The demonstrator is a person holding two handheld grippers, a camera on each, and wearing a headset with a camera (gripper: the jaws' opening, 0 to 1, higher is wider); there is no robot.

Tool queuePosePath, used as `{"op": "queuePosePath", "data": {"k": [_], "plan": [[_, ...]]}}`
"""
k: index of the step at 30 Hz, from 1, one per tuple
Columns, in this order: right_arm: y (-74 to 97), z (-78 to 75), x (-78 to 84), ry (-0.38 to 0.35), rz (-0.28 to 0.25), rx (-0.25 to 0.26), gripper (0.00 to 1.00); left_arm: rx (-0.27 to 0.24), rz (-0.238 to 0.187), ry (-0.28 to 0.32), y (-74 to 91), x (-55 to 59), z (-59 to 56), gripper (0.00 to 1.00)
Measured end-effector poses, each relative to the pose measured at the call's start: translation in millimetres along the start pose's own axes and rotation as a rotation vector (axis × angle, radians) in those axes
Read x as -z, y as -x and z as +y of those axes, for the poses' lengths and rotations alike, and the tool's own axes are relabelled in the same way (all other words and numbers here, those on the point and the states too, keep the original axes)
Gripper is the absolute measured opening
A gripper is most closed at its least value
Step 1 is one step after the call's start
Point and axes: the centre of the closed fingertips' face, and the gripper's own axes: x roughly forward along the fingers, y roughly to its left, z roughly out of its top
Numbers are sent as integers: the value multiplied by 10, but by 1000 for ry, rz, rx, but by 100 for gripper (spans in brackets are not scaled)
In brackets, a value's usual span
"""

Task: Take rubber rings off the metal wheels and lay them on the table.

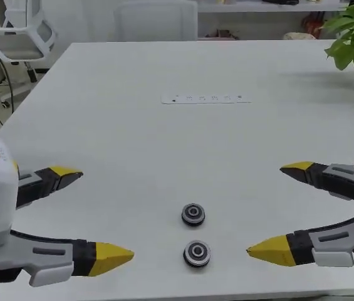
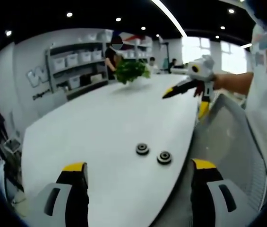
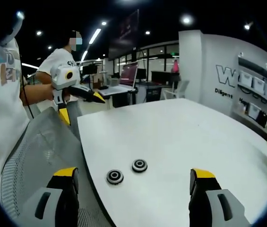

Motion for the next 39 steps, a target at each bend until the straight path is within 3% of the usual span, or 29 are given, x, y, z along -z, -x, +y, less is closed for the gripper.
{"op": "queuePosePath", "data": {"k": [16,39], "plan": [[-162,-69,-81,59,0,-44,92,35,-18,-26,-189,-102,117,85],[-406,-56,45,135,28,-136,79,127,5,-60,-519,-69,59,78]]}}
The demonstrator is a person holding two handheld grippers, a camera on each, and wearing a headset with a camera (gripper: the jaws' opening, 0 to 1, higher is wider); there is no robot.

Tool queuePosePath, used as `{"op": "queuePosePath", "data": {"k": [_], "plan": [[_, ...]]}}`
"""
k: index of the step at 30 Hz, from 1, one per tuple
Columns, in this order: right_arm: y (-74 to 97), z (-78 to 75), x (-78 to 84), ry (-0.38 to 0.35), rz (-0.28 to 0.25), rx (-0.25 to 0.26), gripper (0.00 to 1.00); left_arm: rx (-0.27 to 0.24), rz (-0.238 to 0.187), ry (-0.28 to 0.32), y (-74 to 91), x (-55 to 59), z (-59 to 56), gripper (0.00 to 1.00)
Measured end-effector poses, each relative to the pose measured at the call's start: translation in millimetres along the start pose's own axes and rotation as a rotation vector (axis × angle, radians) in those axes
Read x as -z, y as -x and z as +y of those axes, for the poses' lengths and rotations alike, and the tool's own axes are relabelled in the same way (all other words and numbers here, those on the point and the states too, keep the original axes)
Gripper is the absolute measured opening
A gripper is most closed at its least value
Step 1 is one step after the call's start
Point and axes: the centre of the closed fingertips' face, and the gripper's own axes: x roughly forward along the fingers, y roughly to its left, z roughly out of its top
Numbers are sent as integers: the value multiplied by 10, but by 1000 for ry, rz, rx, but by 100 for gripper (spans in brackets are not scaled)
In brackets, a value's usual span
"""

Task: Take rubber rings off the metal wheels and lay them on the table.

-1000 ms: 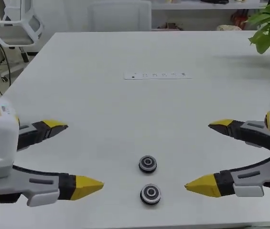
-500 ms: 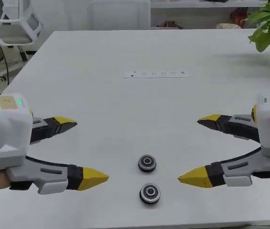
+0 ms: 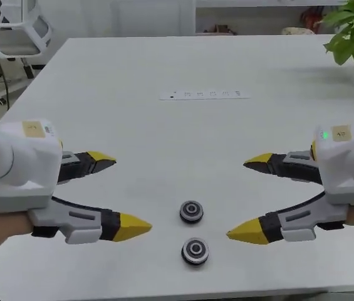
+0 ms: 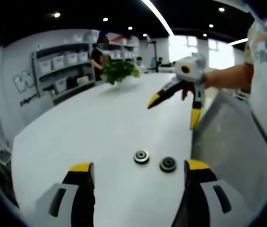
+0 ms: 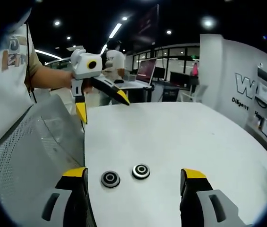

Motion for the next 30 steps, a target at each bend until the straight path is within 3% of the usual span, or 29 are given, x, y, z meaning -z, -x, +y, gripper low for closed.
{"op": "queuePosePath", "data": {"k": [16,30], "plan": [[-216,103,176,62,50,-91,68,100,45,-48,-294,103,-145,69],[-408,254,331,81,73,-184,55,211,97,-86,-540,244,-383,56]]}}
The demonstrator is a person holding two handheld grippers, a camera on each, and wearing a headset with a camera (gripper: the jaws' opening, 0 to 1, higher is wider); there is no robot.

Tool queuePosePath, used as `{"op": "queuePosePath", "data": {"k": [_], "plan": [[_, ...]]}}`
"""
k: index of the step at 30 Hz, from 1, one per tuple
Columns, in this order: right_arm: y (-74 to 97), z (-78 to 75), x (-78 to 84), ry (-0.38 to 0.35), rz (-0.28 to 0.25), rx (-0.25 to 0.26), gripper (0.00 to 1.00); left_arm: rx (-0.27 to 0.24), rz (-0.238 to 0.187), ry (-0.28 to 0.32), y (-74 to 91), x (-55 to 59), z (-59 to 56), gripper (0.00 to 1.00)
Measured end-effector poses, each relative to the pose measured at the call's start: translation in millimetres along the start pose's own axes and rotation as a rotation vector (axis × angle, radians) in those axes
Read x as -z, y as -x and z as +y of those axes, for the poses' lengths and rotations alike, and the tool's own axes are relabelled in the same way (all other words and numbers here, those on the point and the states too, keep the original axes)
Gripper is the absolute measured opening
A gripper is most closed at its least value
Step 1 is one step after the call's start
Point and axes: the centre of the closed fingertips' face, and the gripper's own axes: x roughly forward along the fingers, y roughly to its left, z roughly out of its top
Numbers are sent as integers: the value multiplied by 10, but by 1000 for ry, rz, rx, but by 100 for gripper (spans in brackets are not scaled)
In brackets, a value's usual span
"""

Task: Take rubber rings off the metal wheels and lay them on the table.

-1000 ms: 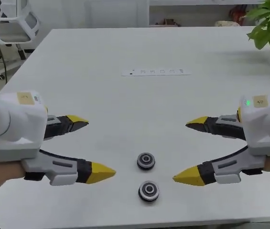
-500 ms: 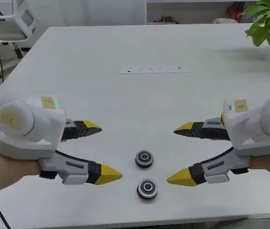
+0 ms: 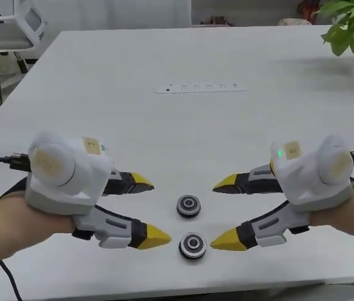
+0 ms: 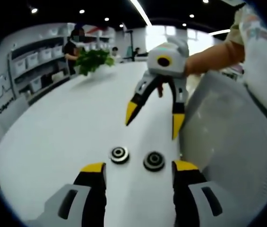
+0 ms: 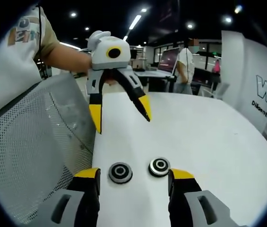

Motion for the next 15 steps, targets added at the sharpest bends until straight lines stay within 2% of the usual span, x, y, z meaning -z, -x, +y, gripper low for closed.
{"op": "queuePosePath", "data": {"k": [15], "plan": [[-162,60,180,-14,33,-70,46,108,53,-34,-283,109,-171,41]]}}
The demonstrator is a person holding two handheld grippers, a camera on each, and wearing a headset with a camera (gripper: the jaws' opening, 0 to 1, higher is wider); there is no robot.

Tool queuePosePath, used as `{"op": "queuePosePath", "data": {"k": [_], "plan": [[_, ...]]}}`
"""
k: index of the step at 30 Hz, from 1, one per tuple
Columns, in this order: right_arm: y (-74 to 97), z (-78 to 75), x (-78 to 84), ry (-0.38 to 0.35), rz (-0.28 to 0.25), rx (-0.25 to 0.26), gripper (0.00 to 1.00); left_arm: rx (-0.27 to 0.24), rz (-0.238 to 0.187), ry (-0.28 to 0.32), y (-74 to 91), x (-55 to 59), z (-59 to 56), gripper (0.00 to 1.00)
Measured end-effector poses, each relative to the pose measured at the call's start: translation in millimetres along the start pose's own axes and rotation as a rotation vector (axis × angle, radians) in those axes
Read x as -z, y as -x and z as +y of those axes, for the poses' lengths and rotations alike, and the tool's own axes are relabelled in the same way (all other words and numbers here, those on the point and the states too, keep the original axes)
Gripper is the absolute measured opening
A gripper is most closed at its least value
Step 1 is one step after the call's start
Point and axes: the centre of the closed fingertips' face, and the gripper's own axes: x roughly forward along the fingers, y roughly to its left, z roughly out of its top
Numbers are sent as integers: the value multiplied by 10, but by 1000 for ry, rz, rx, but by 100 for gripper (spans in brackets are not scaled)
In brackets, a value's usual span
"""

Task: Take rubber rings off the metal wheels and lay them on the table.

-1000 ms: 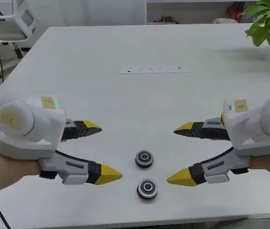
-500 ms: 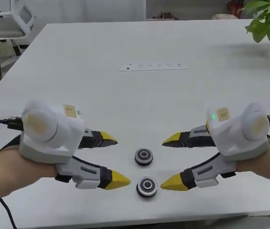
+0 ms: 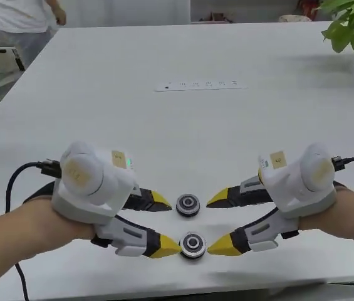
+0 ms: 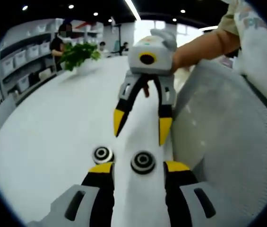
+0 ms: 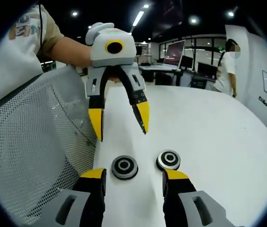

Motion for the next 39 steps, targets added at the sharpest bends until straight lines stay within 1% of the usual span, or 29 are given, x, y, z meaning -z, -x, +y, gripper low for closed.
{"op": "queuePosePath", "data": {"k": [5,7,12,16,23,27,28,30,33,36,39], "plan": [[-34,27,40,-1,15,-15,44,22,11,-1,-110,13,-33,37],[-40,39,45,-1,16,-20,44,27,21,-13,-156,23,-44,36],[-54,50,63,-3,18,-25,45,61,46,-33,-252,52,-117,31],[-63,56,79,-1,22,-28,45,69,52,-42,-303,46,-124,28],[-65,59,83,-4,22,-29,45,72,60,-44,-375,54,-125,21],[-65,57,84,-5,22,-28,45,65,80,-71,-412,103,-134,19],[-65,56,84,-6,21,-28,45,60,76,-77,-413,101,-130,19],[-66,54,85,-5,21,-27,45,56,73,-66,-417,95,-114,17],[-73,56,89,-6,21,-29,45,36,75,-65,-416,102,-84,14],[-79,57,88,-6,20,-30,45,32,73,-79,-419,99,-95,14],[-83,61,82,-5,18,-31,45,26,72,-77,-415,96,-93,14]]}}
